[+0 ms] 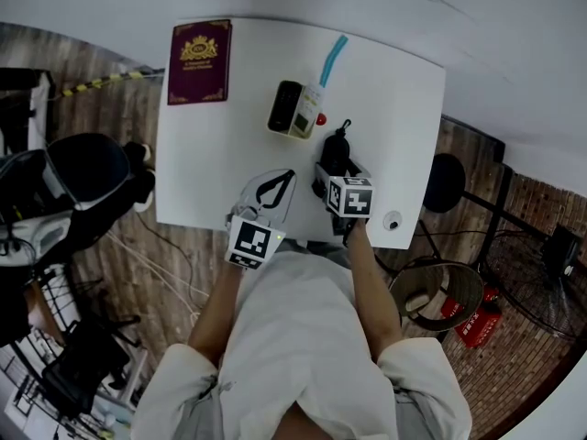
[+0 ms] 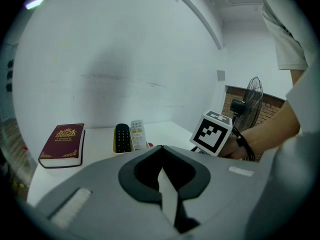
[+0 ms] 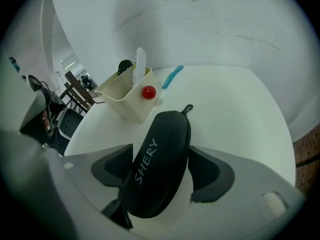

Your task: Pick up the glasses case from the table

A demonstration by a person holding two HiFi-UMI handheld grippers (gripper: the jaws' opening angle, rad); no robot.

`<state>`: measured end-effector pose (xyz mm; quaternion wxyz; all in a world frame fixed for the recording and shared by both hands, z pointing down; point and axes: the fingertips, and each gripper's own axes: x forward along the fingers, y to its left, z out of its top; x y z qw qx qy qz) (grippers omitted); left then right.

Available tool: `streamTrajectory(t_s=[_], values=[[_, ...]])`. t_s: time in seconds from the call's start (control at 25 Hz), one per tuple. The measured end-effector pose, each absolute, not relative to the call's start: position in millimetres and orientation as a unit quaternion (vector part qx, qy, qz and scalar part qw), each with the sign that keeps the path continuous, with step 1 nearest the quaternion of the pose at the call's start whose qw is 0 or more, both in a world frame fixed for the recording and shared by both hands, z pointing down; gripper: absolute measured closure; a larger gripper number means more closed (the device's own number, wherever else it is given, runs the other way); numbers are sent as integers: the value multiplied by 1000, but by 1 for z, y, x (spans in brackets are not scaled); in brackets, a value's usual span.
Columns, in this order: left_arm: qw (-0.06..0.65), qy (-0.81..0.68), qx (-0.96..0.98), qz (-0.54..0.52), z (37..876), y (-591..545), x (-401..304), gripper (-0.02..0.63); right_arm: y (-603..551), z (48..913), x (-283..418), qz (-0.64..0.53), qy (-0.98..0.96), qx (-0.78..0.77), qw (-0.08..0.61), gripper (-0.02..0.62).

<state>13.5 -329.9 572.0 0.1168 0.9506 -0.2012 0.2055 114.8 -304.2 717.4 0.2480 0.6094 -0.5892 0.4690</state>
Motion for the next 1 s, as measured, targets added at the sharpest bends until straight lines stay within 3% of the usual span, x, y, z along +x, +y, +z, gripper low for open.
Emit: streamTrajectory(t_s=[0.52, 1.0], values=[[115, -215, 948, 202, 571, -325, 0, 589, -302, 713, 102, 471, -612, 593, 228, 296], [105, -221, 951, 190, 563, -324, -7, 589, -302, 667, 99, 394, -657, 606, 217, 307]])
